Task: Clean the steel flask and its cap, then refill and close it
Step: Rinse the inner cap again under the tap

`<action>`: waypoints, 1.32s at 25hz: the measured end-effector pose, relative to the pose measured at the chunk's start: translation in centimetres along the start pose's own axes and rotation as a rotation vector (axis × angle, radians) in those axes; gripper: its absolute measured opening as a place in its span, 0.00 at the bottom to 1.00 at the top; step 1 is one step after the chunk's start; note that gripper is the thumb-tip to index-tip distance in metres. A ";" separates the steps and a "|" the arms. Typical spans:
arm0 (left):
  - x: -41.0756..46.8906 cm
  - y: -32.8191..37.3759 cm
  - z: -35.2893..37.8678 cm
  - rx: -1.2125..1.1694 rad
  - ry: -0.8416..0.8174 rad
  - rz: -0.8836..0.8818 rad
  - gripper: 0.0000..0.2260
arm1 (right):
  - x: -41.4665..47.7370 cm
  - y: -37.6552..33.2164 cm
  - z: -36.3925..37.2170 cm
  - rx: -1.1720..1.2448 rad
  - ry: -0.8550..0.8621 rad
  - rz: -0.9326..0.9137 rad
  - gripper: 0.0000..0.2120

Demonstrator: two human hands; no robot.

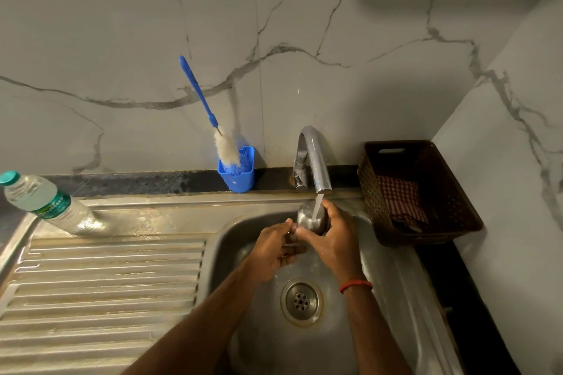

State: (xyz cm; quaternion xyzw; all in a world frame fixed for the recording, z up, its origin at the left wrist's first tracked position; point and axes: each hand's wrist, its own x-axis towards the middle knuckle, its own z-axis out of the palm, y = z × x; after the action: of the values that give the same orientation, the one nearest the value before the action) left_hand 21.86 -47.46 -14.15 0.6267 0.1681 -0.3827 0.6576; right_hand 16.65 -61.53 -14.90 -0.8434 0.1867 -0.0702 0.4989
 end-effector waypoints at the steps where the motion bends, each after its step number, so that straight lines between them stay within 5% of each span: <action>1: 0.1 0.0 -0.2 -0.016 0.023 0.005 0.15 | 0.2 0.4 -0.1 -0.038 -0.067 -0.038 0.38; 4: 0.4 0.4 -0.8 -0.030 0.064 0.044 0.14 | 0.0 1.7 -1.4 -0.125 -0.200 -0.084 0.39; 7: 0.3 1.0 -1.1 -0.015 0.056 0.065 0.14 | 0.3 1.1 -1.2 -0.102 -0.075 -0.014 0.38; 11: -0.2 0.9 -0.7 -0.048 0.065 0.081 0.14 | 0.0 0.5 -1.2 -0.026 -0.191 -0.072 0.36; 15: -0.5 1.3 -0.9 -0.019 0.027 0.083 0.15 | -0.4 -0.4 -1.3 0.020 -0.044 -0.020 0.38; 18: -0.7 1.2 -0.6 -0.056 0.051 0.064 0.14 | -0.9 -1.3 -1.0 0.097 -0.118 -0.071 0.35; 23: -1.0 1.0 -1.0 -0.047 0.011 0.080 0.14 | -1.8 -0.6 -1.0 0.737 -0.002 0.163 0.22; 27: -0.7 1.0 -1.1 -0.038 0.051 0.079 0.13 | -1.8 -1.3 2.1 1.393 0.028 0.640 0.18; 33: -0.4 3.6 -2.3 0.092 0.116 0.198 0.10 | -2.4 0.5 4.1 1.601 0.008 0.842 0.25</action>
State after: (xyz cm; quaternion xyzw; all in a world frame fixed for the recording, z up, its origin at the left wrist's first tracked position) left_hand 24.76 -45.38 -11.69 0.6910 0.1255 -0.2865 0.6517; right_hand 15.56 -57.46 -17.17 -0.1058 0.3768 0.0064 0.9202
